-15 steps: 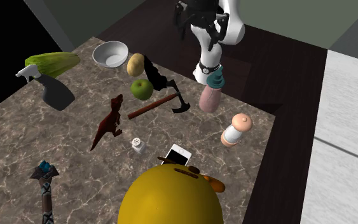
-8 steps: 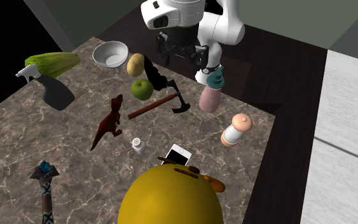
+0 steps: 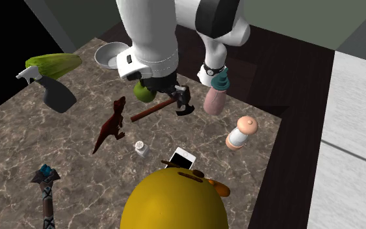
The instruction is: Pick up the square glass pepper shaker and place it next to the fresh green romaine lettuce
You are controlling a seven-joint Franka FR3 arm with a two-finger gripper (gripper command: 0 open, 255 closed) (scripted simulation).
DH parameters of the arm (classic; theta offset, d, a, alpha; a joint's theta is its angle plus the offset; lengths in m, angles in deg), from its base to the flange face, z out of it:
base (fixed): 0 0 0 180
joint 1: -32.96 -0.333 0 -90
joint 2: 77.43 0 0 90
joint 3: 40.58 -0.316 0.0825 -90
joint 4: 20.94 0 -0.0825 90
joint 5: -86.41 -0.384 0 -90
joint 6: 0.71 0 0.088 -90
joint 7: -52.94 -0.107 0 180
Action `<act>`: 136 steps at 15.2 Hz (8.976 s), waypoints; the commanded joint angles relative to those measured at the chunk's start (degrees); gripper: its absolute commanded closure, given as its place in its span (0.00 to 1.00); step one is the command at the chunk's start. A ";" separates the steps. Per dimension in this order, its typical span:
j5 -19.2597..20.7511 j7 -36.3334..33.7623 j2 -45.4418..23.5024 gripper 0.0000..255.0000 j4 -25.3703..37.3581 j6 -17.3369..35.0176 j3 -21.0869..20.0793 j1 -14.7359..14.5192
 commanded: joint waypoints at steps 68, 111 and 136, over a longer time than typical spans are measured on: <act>-1.02 3.53 -36.59 1.00 43.15 -14.16 2.18 2.84; 1.72 41.10 -31.73 1.00 43.20 -16.26 15.21 27.77; -0.96 54.17 -44.02 1.00 51.02 -10.23 18.14 39.73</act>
